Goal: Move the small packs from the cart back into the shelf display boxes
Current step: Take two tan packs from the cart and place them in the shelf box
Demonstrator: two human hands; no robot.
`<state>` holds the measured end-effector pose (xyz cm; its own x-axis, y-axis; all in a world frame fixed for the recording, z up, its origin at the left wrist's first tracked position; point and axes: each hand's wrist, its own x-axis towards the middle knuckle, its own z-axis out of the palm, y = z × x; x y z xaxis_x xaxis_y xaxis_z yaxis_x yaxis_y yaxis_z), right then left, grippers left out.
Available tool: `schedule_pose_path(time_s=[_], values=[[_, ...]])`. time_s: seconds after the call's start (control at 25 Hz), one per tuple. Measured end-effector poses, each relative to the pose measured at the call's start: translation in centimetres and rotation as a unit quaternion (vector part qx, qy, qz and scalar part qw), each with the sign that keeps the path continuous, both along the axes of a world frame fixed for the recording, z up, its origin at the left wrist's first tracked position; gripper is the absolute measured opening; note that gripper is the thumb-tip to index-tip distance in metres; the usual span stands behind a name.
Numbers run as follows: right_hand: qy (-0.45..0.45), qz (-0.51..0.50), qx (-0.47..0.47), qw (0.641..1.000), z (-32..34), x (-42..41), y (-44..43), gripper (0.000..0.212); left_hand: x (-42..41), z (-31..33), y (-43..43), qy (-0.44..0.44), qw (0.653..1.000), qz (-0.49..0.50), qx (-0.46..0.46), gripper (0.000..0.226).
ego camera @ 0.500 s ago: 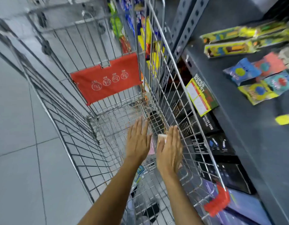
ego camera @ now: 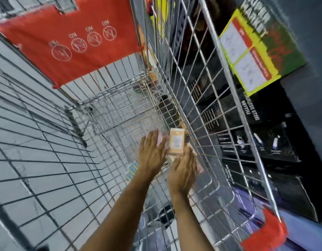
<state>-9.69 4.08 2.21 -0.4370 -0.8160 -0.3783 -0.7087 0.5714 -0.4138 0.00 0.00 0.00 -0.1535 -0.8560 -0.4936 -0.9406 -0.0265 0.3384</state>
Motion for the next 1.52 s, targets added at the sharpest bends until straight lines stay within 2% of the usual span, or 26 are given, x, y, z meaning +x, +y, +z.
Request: schedule_pose_path(time_s=[0.16,0.24,0.32,0.44,0.52,0.64,0.72,0.88,1.0,1.08,1.2,1.24,1.36,1.52], values=[[-0.019,-0.076,-0.050,0.996,-1.1,1.0,-1.3,0.049,3.9,-0.9,0.1,-0.089,0.990,-0.102,-0.025,0.054],[-0.058,-0.121,-0.069,0.989,-1.2,1.7,-2.0,0.052,6.0,-0.9,0.0,-0.113,0.989,-0.095,-0.029,0.054],[-0.092,-0.108,-0.099,0.985,-0.5,3.1,-2.4,0.056,6.7,-0.7,-0.5,-0.093,0.994,-0.038,-0.032,0.054],[-0.075,0.052,-0.154,0.984,0.0,5.6,-2.3,0.055,6.1,-0.2,-1.7,0.025,0.991,0.117,-0.057,0.056],[-0.044,0.074,-0.131,0.988,-0.3,6.0,-1.8,0.050,5.9,-0.1,-1.9,0.075,0.984,0.146,-0.066,0.053],[0.058,-0.066,-0.034,0.996,-1.2,4.2,-1.1,0.050,5.5,-0.5,-1.6,0.047,0.998,0.029,-0.038,0.051],[0.092,-0.093,0.018,0.991,-1.6,3.2,-1.1,0.054,4.5,-1.1,-1.2,0.019,0.999,-0.040,-0.004,0.055],[0.052,-0.043,0.033,0.997,-1.8,2.9,-1.4,0.057,3.0,-1.9,-1.7,0.025,0.998,-0.046,-0.016,0.058],[0.025,0.123,0.009,0.992,-2.0,2.6,-1.0,0.064,3.6,-2.0,-3.5,0.038,0.996,-0.073,-0.040,0.066],[0.022,0.160,-0.007,0.987,-2.2,2.7,-1.2,0.063,3.7,-1.8,-4.3,0.047,0.997,-0.050,-0.045,0.062],[0.030,0.033,-0.017,0.999,-2.0,2.8,-1.9,0.057,3.1,-1.6,-4.4,0.049,0.997,0.019,-0.055,0.053],[0.027,0.025,-0.009,0.999,-2.1,2.6,-1.9,0.058,2.8,-1.7,-4.3,0.038,0.997,0.028,-0.053,0.055],[0.017,0.057,-0.008,0.998,-2.3,2.2,-1.7,0.062,1.7,-2.1,-4.1,0.020,0.997,0.050,-0.047,0.061],[0.012,0.029,-0.019,0.999,-1.8,2.1,-2.1,0.065,1.2,-2.1,-3.7,0.043,0.993,0.087,-0.067,0.063]])
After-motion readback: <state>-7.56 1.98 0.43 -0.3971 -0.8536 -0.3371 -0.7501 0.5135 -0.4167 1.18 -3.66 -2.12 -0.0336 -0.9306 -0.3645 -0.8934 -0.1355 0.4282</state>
